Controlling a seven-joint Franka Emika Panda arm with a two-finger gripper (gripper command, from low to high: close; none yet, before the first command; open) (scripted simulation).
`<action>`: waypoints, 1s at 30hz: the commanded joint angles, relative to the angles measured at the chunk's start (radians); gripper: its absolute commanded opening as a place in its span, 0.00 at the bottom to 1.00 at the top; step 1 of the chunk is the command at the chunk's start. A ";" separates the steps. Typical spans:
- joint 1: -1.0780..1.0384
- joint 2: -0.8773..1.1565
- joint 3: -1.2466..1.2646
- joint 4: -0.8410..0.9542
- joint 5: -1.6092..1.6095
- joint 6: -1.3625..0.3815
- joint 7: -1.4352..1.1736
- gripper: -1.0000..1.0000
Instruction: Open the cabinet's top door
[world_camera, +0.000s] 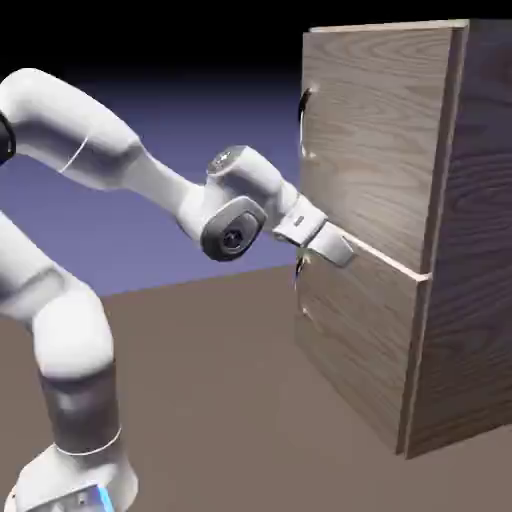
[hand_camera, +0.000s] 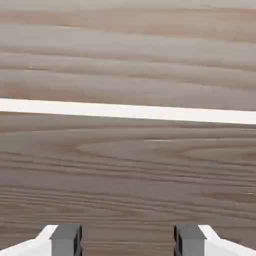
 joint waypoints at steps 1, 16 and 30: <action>-0.017 -0.010 0.025 0.012 0.040 0.004 0.044 0.50; -0.270 -0.159 0.396 0.196 0.645 0.065 0.696 0.50; -0.506 -0.298 0.743 0.367 1.210 0.123 1.305 0.50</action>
